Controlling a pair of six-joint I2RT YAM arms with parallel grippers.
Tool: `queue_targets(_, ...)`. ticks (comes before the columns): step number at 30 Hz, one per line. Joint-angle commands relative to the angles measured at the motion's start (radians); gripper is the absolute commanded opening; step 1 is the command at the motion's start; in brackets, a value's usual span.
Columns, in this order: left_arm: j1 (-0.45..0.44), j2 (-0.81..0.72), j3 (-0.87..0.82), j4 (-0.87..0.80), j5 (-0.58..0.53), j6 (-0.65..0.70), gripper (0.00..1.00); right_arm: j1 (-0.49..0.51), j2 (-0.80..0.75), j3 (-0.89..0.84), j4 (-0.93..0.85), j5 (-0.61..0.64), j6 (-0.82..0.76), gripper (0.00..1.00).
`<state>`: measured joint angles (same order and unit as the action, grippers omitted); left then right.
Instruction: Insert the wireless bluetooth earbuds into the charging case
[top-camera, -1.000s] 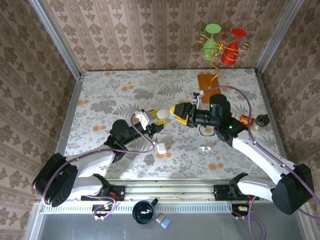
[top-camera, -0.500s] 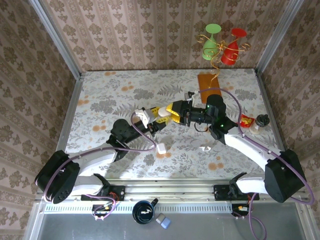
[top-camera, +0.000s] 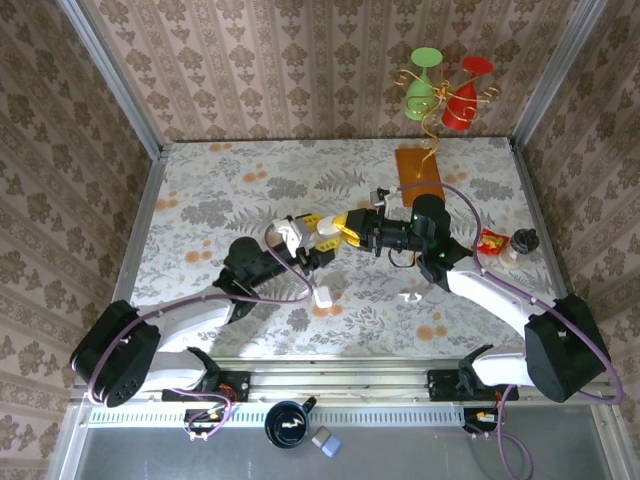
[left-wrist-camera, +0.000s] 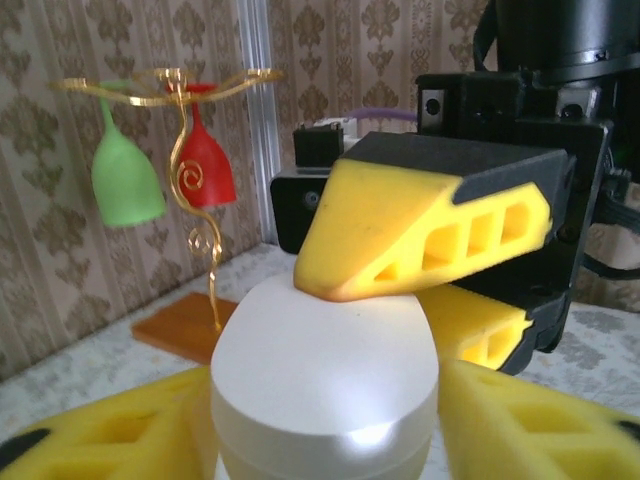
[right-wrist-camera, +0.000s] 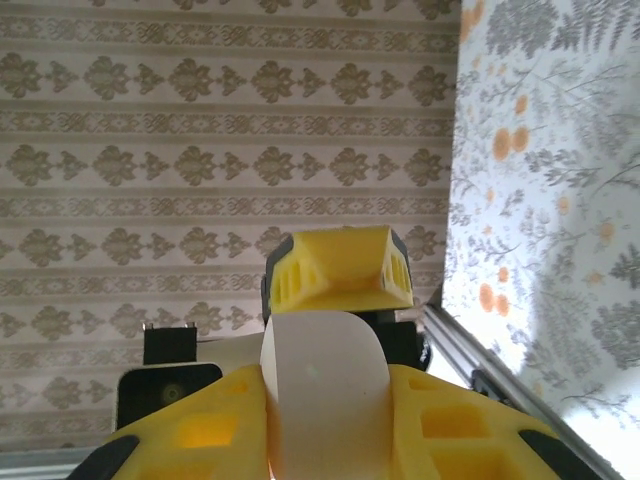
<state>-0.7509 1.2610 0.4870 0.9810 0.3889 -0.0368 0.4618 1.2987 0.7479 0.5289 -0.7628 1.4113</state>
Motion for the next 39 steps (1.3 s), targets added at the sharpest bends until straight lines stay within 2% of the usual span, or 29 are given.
queue_targets(1,0.013,-0.053,-0.01,-0.086,-0.023,0.018,0.74,-0.024,-0.05,-0.017,-0.095,0.079,-0.126,0.23)
queue_targets(4,0.02,-0.11,-0.03,-0.178,-0.067,0.034,0.91,-0.042,-0.076,-0.03,-0.204,0.152,-0.231,0.2)
queue_targets(7,0.027,-0.165,-0.064,-0.245,-0.105,0.05,1.0,-0.064,-0.078,-0.042,-0.291,0.226,-0.312,0.18)
queue_targets(11,0.032,-0.227,-0.089,-0.359,-0.153,0.084,1.0,-0.104,-0.047,-0.039,-0.443,0.359,-0.402,0.17)
queue_targets(15,0.031,-0.246,-0.088,-0.475,-0.199,0.129,1.0,-0.135,0.034,-0.028,-0.506,0.461,-0.477,0.16)
queue_targets(18,0.029,-0.22,-0.062,-0.562,-0.255,0.142,1.0,-0.154,0.117,-0.013,-0.5,0.488,-0.5,0.16)
queue_targets(21,0.025,-0.178,-0.03,-0.616,-0.257,0.154,1.0,-0.177,0.196,0.004,-0.461,0.483,-0.504,0.15)
queue_targets(27,0.022,-0.101,-0.005,-0.613,-0.258,0.139,1.0,-0.224,0.328,0.034,-0.41,0.474,-0.502,0.17)
queue_targets(33,0.022,-0.08,0.005,-0.611,-0.222,0.135,1.0,-0.261,0.426,0.053,-0.375,0.455,-0.484,0.24)
queue_targets(35,0.022,-0.08,0.003,-0.609,-0.224,0.136,1.0,-0.271,0.442,0.06,-0.366,0.44,-0.484,0.33)
queue_targets(39,0.023,-0.098,0.028,-0.677,-0.2,0.131,1.0,-0.284,0.425,0.075,-0.398,0.425,-0.503,0.56)
